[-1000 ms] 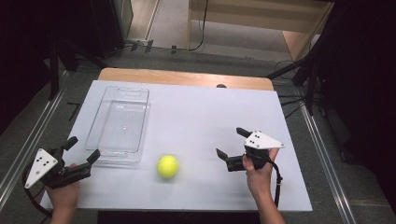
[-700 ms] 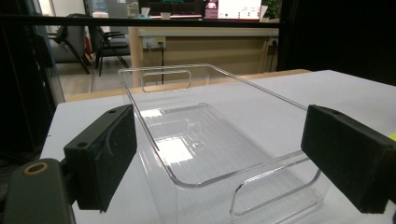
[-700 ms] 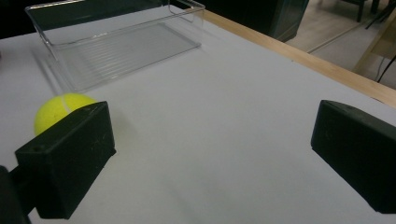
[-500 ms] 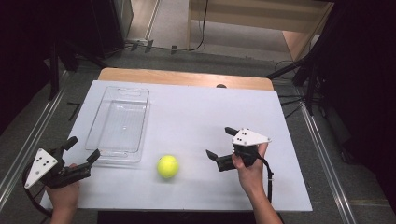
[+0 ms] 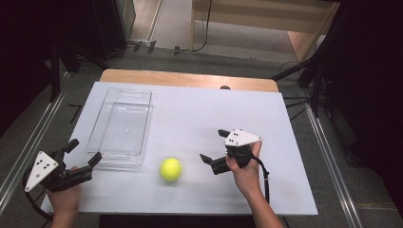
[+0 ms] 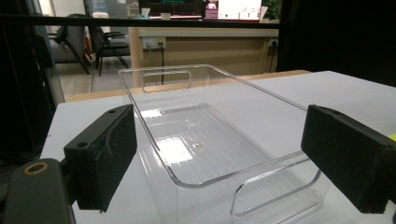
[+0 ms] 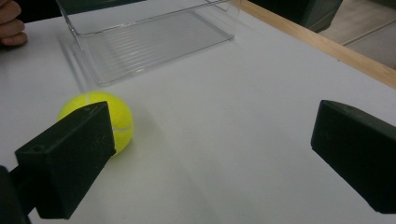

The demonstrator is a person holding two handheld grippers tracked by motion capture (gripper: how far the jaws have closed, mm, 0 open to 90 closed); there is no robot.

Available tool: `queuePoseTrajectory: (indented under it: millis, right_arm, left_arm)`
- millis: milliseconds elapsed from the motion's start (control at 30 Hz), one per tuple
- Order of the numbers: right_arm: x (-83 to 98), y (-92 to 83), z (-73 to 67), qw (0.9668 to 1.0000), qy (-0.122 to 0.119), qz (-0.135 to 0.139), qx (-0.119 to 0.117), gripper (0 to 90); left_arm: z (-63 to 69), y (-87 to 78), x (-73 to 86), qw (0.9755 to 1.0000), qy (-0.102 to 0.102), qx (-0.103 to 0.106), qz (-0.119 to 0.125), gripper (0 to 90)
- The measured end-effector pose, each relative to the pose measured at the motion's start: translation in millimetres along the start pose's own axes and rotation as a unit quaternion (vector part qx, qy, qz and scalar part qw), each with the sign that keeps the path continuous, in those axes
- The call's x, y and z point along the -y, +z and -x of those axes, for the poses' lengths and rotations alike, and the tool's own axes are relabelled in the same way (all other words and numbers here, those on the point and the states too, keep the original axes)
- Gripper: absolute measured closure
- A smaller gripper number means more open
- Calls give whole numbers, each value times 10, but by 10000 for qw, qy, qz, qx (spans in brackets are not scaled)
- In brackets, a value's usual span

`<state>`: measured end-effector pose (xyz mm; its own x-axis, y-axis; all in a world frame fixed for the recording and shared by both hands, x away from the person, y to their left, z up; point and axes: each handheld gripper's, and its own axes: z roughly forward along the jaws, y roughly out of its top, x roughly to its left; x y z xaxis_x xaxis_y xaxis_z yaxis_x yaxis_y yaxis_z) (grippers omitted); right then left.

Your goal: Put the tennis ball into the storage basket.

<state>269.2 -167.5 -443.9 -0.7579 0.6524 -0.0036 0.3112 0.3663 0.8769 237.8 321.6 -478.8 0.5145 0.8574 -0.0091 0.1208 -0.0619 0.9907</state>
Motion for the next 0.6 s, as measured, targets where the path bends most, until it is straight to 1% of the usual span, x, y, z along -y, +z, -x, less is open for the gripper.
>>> queuePoseTrajectory:
  millis: [200, 233, 600]
  right_arm:
    - [-38, 82, -40, 9999, -45, -97, -110, 0]
    - [-44, 95, -42, 9998, -84, -107, -121, 0]
    - [-94, 227, -99, 9992, -134, -225, -296, 0]
  left_arm:
    - [1, 2, 0, 10000, -14, 3, 13, 111]
    - [3, 3, 0, 10000, -23, 6, 18, 111]
    - [3, 3, 0, 10000, -15, 6, 11, 110]
